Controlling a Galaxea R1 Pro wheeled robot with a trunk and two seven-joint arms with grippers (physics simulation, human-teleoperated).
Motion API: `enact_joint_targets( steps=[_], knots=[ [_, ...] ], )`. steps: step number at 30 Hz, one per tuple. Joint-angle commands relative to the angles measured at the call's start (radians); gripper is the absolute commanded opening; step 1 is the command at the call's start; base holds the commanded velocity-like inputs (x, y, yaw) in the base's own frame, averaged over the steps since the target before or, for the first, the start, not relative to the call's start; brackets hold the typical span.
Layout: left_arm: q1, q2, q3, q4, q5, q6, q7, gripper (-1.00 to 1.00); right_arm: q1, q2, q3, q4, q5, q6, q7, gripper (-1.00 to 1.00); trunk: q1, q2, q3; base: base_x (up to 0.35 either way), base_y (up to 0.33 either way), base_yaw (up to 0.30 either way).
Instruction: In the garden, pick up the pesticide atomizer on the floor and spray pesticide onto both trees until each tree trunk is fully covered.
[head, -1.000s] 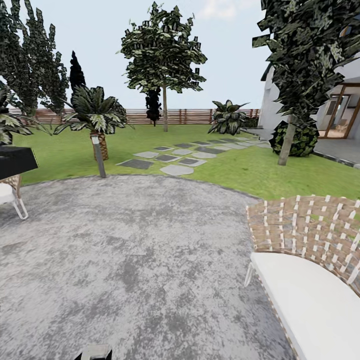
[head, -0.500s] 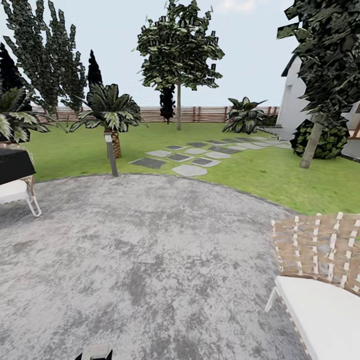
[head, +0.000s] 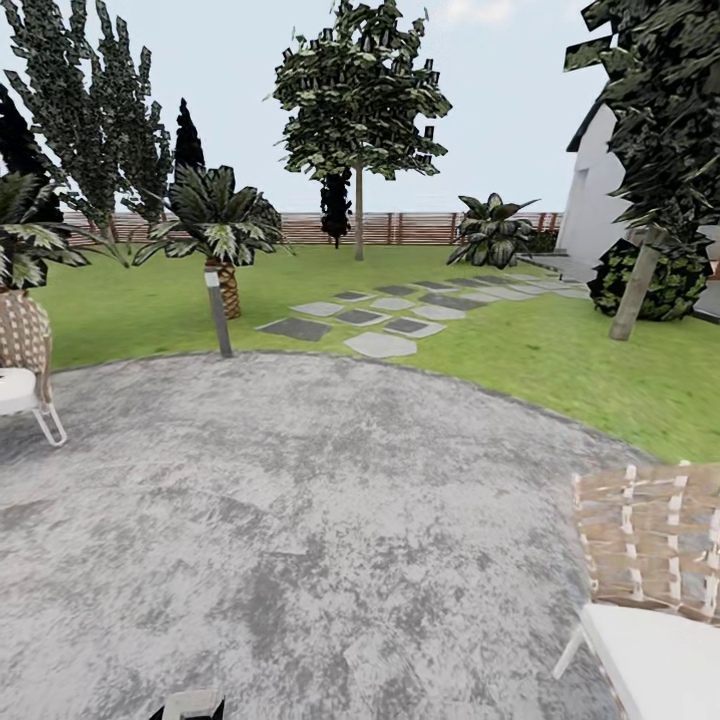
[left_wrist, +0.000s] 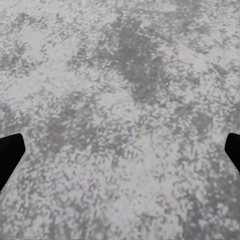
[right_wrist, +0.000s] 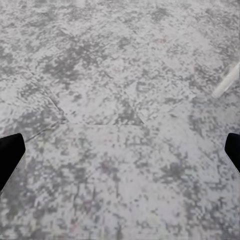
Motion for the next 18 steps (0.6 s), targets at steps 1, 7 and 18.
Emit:
enact_joint_targets(
  steps=[1,7,18],
  knots=[
    [0.000,0.000,0.000,0.000,0.000,0.000,0.000,1.00,0.000,0.000,0.000,0.000,0.000,0.000,0.000,1.00,0.000,0.000,0.000,0.340,0.000,0.000],
    [0.000,0.002,0.000,0.000,0.000,0.000,0.000,1.00,0.000,0.000,0.000,0.000,0.000,0.000,-0.001,1.00,0.000,0.000,0.000,0.340,0.000,0.000],
    [0.000,0.002,0.000,0.000,-0.001,-0.001,0.000,1.00,0.000,0.000,0.000,0.000,0.000,0.000,-0.001,1.00,0.000,0.000,0.000,0.340,0.000,0.002]
  ],
)
